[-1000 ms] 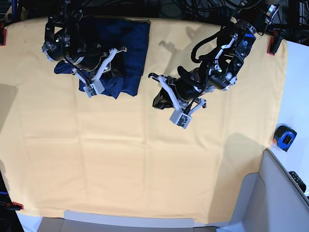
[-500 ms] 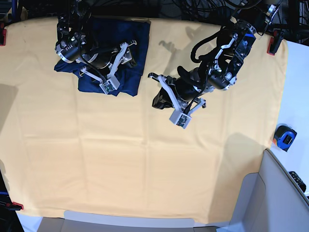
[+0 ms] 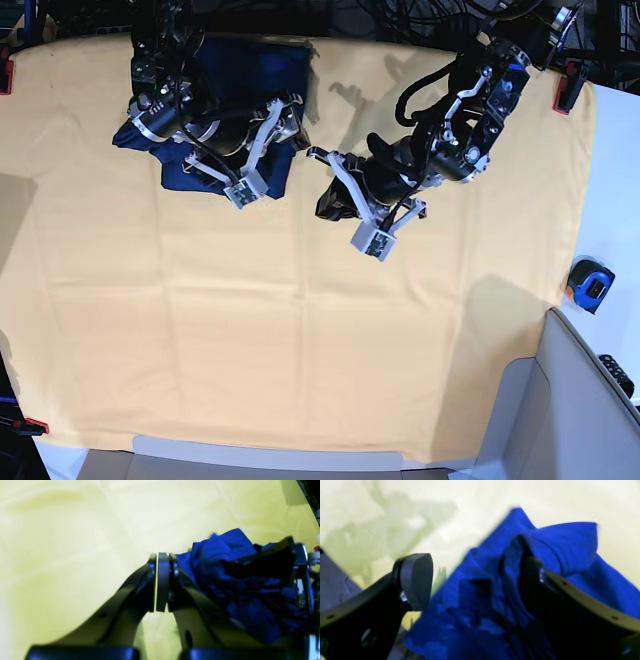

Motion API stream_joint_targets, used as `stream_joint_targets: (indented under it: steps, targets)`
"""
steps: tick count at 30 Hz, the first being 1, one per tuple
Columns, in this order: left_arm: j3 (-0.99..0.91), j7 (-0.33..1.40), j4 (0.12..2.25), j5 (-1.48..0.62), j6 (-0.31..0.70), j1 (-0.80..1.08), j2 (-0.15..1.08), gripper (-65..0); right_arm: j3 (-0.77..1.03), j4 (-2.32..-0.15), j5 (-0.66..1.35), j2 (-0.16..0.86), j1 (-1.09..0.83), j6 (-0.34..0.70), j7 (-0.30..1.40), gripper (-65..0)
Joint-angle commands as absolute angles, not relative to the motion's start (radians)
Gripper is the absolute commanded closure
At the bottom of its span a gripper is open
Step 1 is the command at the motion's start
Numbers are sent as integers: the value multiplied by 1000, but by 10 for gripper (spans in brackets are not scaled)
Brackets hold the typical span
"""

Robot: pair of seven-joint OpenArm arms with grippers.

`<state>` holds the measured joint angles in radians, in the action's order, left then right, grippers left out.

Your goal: Fold the T-shirt properly

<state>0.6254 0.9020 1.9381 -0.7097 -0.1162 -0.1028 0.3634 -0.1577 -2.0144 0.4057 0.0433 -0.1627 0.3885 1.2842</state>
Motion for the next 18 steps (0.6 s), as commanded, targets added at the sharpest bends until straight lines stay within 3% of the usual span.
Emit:
stream_joint_targets:
  steps: [1, 6, 11, 18]
  targets:
    - [619, 883, 1957, -711, -113, -119, 364, -4, -179, -2031, 421, 38, -139, 392, 1265, -496]
    - [619, 883, 1957, -711, -113, -119, 364, -4, -283, -1997, 417, 27, -101, 392, 1265, -496]
    - [618, 883, 1957, -711, -113, -101, 364, -4, -275, -2005, 415, 31, -97, 389, 1265, -495]
    - [618, 883, 1957, -710, -113, -88, 363, -4, 68, -2032, 526, 24, -145, 389, 1224, -495]
